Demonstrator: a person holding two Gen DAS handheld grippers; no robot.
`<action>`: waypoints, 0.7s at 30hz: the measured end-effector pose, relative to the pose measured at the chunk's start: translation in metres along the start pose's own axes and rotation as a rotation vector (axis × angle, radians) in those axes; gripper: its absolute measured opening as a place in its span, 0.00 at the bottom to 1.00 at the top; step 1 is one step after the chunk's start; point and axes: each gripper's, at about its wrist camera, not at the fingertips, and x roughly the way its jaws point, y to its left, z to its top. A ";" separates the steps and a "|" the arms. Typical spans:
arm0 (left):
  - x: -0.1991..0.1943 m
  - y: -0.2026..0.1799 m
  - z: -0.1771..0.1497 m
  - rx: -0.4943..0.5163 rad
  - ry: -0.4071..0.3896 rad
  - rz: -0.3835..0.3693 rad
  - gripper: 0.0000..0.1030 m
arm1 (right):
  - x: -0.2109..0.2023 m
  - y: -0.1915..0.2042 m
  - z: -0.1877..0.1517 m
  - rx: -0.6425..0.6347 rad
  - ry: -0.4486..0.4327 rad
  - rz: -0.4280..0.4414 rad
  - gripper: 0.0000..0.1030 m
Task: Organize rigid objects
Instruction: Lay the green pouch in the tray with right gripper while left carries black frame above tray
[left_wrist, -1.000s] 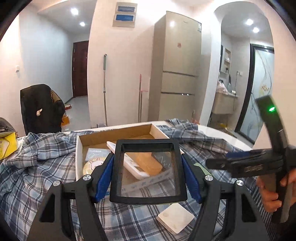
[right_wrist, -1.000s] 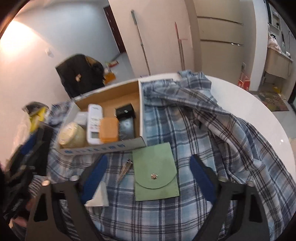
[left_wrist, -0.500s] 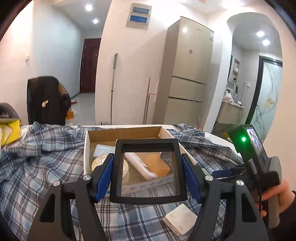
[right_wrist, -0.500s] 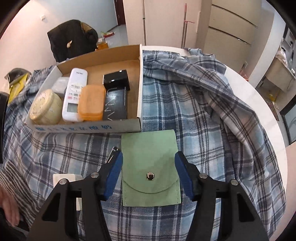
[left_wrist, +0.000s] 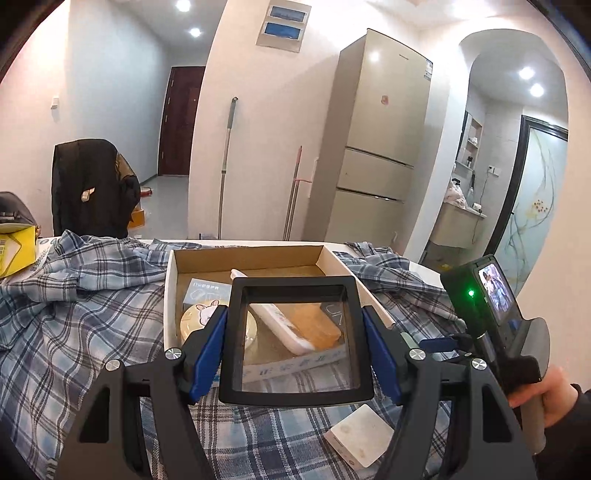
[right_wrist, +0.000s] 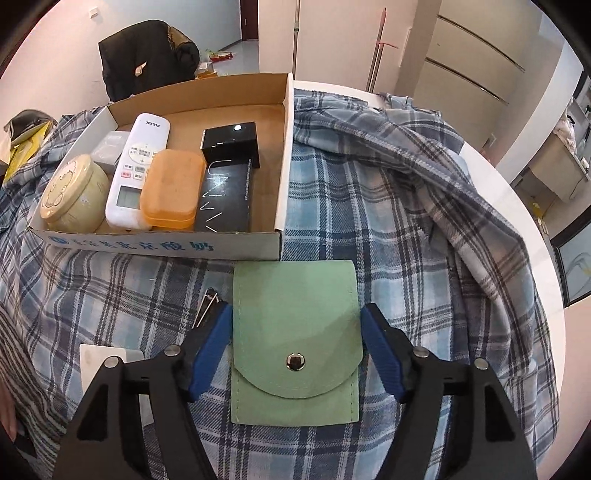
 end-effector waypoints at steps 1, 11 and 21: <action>0.000 0.000 0.000 0.001 0.000 0.000 0.70 | 0.002 -0.001 0.001 0.003 0.002 0.005 0.68; 0.001 -0.002 0.000 0.005 0.002 0.001 0.70 | 0.005 -0.007 0.002 0.032 0.010 0.030 0.67; 0.000 0.000 0.000 -0.001 -0.005 -0.005 0.70 | -0.022 -0.012 -0.007 0.024 -0.013 0.021 0.67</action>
